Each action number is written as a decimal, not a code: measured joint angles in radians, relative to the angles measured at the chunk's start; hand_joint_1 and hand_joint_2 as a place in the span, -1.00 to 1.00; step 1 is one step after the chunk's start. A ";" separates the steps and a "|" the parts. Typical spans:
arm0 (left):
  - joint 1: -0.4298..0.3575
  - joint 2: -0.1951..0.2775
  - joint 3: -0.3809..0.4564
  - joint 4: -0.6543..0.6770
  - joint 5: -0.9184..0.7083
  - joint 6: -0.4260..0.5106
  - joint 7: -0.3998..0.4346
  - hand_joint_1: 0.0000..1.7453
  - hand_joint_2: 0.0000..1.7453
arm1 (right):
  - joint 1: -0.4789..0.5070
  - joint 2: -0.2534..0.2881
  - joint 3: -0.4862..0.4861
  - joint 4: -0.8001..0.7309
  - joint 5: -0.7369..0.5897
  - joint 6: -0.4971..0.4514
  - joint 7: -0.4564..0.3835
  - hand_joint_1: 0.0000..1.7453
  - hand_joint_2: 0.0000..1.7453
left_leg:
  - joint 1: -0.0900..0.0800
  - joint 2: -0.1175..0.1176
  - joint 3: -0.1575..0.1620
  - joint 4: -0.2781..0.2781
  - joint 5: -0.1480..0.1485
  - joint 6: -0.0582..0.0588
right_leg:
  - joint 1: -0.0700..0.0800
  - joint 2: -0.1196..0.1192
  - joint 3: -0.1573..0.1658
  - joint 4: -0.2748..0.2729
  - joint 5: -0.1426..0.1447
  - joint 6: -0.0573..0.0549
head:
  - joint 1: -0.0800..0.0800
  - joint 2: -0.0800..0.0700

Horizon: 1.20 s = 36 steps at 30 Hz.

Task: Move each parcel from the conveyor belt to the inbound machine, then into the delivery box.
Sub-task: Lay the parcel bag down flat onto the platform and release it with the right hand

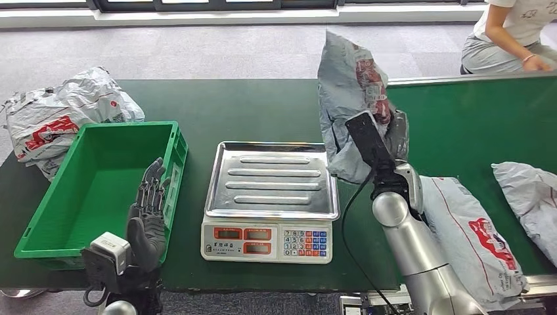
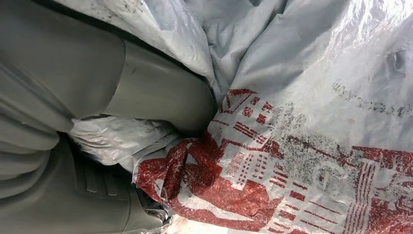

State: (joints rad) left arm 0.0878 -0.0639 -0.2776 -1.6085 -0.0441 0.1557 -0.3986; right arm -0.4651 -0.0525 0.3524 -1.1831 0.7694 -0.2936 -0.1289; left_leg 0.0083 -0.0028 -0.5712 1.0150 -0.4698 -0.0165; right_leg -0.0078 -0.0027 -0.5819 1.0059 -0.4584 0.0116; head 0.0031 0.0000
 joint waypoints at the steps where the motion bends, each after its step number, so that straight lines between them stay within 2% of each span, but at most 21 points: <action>1: -0.002 -0.001 -0.001 0.004 0.003 0.003 0.000 -1.00 -1.00 | -0.004 0.012 0.018 -0.001 -0.004 0.012 -0.002 1.00 1.00 | 0.000 0.000 0.000 0.000 0.000 0.000 | 0.000 0.000 0.000 0.000 0.000 0.000 | 0.000 0.000; 5: -0.004 -0.002 -0.004 0.014 0.005 0.010 0.000 -1.00 -1.00 | -0.011 0.048 0.087 -0.021 -0.013 0.042 0.002 1.00 1.00 | 0.000 0.000 0.000 0.000 0.000 0.000 | 0.000 0.000 0.000 0.000 0.000 0.000 | 0.000 0.000; 9: -0.004 -0.003 -0.004 0.016 0.005 0.015 0.000 -1.00 -1.00 | -0.016 0.057 0.120 -0.047 -0.015 0.050 0.017 1.00 1.00 | 0.000 -0.001 -0.001 0.000 0.000 0.000 | -0.001 -0.001 0.000 0.000 0.000 0.000 | 0.000 0.000; 30: -0.004 -0.003 -0.004 0.023 0.006 0.020 0.000 -1.00 -1.00 | -0.025 0.057 0.142 -0.070 -0.028 0.060 0.029 1.00 1.00 | -0.001 -0.001 -0.001 0.000 0.000 0.000 | -0.001 0.000 -0.001 0.000 0.001 0.001 | 0.000 0.000; 36: 0.000 -0.003 -0.004 0.020 0.006 0.032 0.006 -1.00 -1.00 | -0.027 0.055 0.143 -0.037 -0.023 0.141 0.122 1.00 1.00 | -0.001 -0.001 -0.001 0.001 0.000 0.000 | -0.001 0.000 -0.001 0.000 0.001 0.001 | 0.000 0.000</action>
State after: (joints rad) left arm 0.0875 -0.0668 -0.2811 -1.5884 -0.0384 0.1876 -0.3929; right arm -0.4919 0.0028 0.4952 -1.2201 0.7461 -0.1531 -0.0068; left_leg 0.0077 -0.0034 -0.5725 1.0156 -0.4696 -0.0164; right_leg -0.0087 -0.0029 -0.5831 1.0058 -0.4578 0.0123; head 0.0030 0.0000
